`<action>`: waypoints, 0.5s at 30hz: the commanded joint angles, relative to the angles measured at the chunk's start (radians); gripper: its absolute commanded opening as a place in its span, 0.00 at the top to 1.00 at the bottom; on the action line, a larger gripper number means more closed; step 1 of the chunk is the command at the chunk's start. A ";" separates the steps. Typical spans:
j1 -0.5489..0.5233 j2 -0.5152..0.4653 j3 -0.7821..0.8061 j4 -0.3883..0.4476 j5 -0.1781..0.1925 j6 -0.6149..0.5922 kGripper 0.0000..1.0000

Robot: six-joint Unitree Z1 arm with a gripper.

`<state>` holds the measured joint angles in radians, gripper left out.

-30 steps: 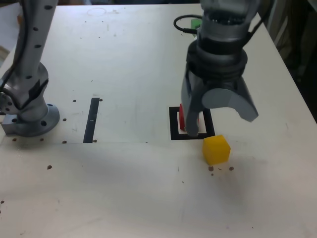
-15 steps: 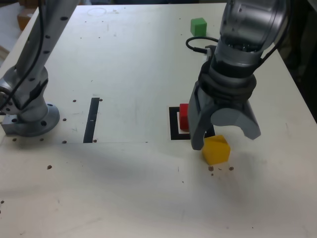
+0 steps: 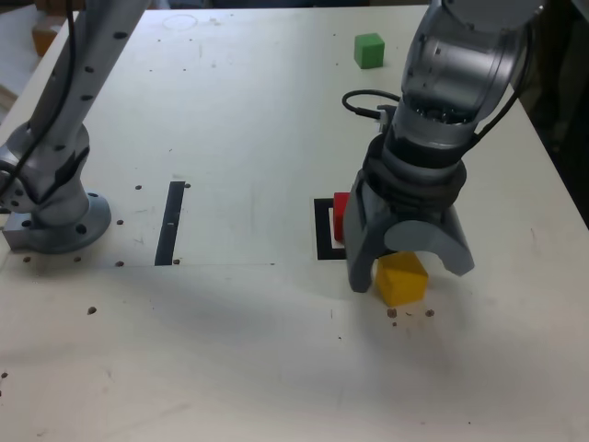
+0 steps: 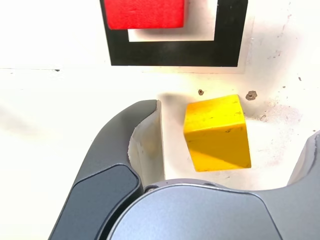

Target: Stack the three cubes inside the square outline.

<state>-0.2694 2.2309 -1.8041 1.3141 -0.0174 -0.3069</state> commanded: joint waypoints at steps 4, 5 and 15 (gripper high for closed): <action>0.001 0.014 0.023 -0.048 0.007 0.001 0.01; 0.001 0.014 0.028 -0.058 0.010 0.001 0.01; 0.001 0.022 0.039 -0.061 0.014 0.001 0.14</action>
<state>-0.2694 2.2460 -1.7653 1.2490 -0.0008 -0.3069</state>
